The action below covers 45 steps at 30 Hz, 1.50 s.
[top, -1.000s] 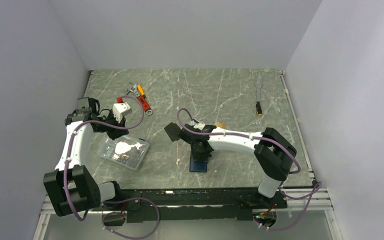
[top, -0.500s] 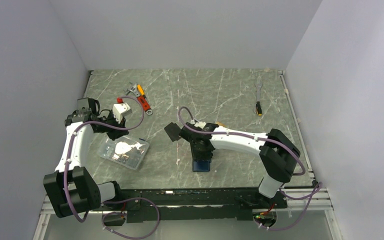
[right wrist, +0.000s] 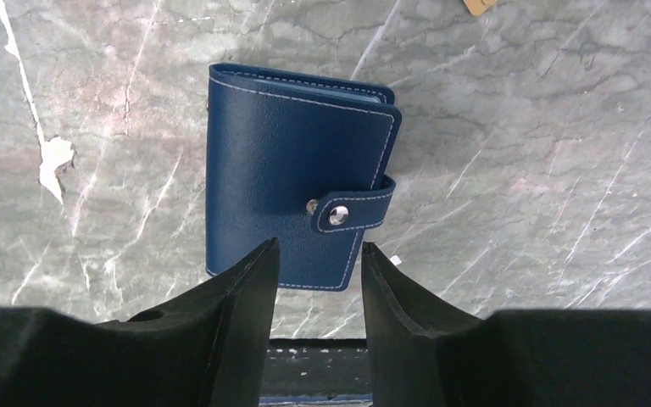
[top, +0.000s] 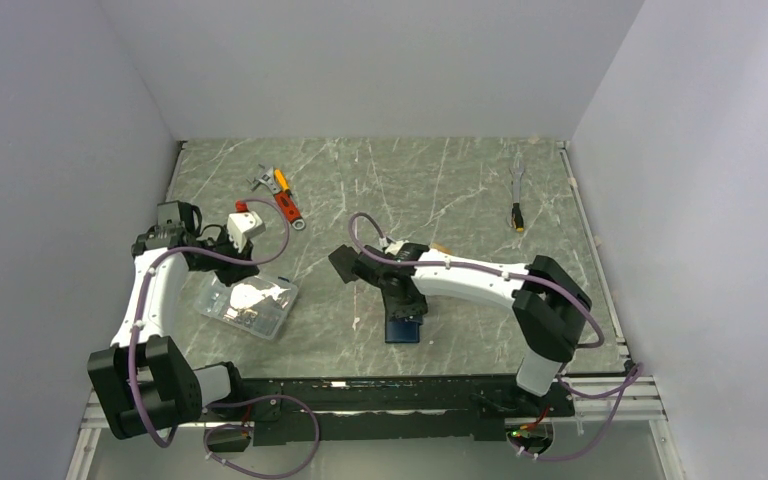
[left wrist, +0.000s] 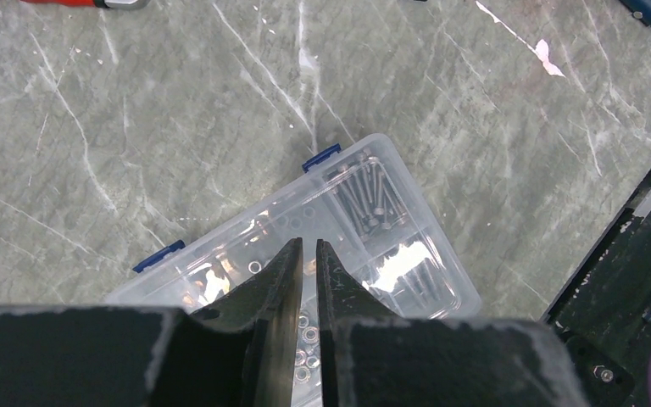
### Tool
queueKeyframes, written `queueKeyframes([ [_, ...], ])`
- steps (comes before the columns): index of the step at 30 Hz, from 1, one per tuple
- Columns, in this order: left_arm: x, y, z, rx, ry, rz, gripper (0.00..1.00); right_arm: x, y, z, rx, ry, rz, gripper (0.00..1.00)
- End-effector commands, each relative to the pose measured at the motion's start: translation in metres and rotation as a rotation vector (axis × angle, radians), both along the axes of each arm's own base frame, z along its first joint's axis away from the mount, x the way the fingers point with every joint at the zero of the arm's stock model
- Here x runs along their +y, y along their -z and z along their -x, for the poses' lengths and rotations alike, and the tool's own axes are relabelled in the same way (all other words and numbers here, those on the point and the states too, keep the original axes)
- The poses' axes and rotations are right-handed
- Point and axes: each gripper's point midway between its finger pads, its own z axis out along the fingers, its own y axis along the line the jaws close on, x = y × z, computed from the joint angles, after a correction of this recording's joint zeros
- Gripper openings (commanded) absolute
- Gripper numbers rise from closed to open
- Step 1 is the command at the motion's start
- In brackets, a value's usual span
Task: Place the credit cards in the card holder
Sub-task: Close the card holder at the center of the board.
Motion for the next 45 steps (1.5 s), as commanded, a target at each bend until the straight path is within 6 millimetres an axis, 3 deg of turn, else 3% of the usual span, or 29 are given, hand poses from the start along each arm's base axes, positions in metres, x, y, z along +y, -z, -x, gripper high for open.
queueKeyframes([
  [1, -0.006, -0.009, 0.002, -0.051, 0.034, 0.02, 0.17, 0.002, -0.005, -0.01, -0.034, -0.01, 0.043, 0.44],
  [14, -0.006, -0.007, 0.002, -0.057, 0.039, 0.012, 0.16, -0.008, 0.006, -0.008, -0.016, 0.002, 0.105, 0.33],
  [33, -0.006, -0.006, 0.006, -0.065, 0.041, 0.008, 0.16, -0.012, 0.002, -0.007, -0.039, 0.025, 0.085, 0.0],
  [45, -0.006, -0.003, 0.008, -0.062, 0.048, 0.002, 0.16, 0.0, 0.0, -0.006, -0.028, 0.017, 0.001, 0.0],
])
